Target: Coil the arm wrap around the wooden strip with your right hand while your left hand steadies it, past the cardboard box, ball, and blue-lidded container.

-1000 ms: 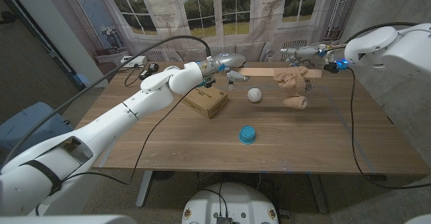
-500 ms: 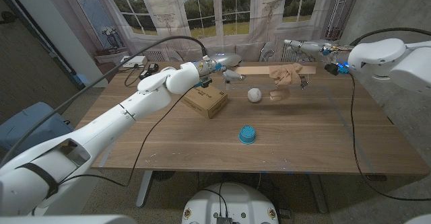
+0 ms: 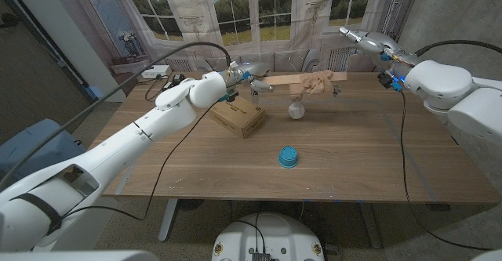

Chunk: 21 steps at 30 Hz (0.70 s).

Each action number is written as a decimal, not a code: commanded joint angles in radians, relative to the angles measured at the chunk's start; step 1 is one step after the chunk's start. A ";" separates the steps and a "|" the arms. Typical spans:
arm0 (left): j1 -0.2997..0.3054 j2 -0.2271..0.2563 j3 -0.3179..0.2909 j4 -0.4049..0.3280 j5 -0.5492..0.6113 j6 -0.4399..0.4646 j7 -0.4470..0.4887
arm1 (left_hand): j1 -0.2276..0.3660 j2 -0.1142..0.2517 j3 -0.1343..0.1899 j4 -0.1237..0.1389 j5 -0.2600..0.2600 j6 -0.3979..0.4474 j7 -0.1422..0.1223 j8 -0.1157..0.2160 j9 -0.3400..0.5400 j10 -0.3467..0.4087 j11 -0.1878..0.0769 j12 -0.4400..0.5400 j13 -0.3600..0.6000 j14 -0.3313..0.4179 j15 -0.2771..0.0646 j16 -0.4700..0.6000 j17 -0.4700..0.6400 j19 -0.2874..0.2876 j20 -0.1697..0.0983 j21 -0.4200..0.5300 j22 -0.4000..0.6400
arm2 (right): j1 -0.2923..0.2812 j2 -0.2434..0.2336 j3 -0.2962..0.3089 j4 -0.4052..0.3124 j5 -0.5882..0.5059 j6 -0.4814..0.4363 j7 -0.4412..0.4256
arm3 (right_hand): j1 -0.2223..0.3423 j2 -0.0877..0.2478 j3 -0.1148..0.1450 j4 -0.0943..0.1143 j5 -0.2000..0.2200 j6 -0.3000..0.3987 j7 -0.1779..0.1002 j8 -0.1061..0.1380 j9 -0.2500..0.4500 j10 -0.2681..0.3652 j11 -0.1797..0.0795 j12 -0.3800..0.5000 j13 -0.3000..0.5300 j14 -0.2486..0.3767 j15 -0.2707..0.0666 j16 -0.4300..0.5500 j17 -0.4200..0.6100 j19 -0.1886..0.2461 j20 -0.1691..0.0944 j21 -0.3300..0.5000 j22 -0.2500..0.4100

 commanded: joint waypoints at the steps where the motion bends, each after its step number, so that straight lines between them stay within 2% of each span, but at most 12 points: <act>1: -0.009 0.032 -0.006 -0.029 -0.065 0.186 -0.078 | 0.007 0.001 0.010 -0.001 0.008 -0.007 0.062 -0.006 -0.006 0.057 -0.055 0.004 0.001 0.011 -0.005 0.008 0.003 0.014 -0.051 0.008 0.007 | -0.062 0.120 0.036 0.017 -0.090 0.152 -0.057 | 0.006 0.002 -0.006 -0.002 0.000 0.015 -0.001 0.005 0.003 0.021 0.000 0.013 0.003 0.010 0.002 0.006 -0.006 0.016 0.002 -0.006 0.000; 6: -0.024 0.055 0.005 -0.046 -0.085 0.269 -0.122 | 0.005 0.000 0.012 0.000 0.011 -0.010 0.057 -0.010 -0.013 0.056 -0.058 0.003 0.002 0.009 -0.006 0.010 0.007 0.014 -0.051 0.007 0.015 | -0.067 0.144 0.041 0.022 -0.103 0.173 -0.050 | 0.008 0.004 -0.008 -0.003 -0.002 0.020 -0.002 0.004 0.003 0.033 -0.002 0.015 0.003 0.024 0.009 0.010 -0.015 0.028 0.002 -0.008 0.000; 17: -0.035 0.110 0.000 -0.063 -0.184 0.438 -0.183 | 0.000 0.001 0.014 0.002 0.016 -0.010 0.051 -0.018 -0.033 0.059 -0.054 0.003 0.002 0.022 -0.008 0.005 -0.011 0.023 -0.054 0.003 0.013 | -0.034 0.175 0.012 0.036 -0.125 0.183 -0.044 | 0.010 0.007 -0.010 -0.004 -0.003 0.025 -0.004 0.002 0.003 0.041 -0.004 0.015 0.002 0.035 0.013 0.013 -0.025 0.045 0.005 -0.010 0.000; 21: -0.056 0.130 0.015 -0.068 -0.218 0.510 -0.221 | -0.002 0.003 0.015 0.003 0.018 -0.013 0.046 -0.021 -0.040 0.061 -0.051 0.003 0.002 0.028 -0.014 0.008 -0.013 0.032 -0.056 0.003 0.015 | -0.021 0.185 0.000 0.048 -0.132 0.193 -0.043 | 0.011 0.009 -0.010 -0.004 -0.004 0.024 -0.007 0.000 0.004 0.043 -0.006 0.015 0.002 0.038 0.012 0.013 -0.028 0.048 0.005 -0.010 0.000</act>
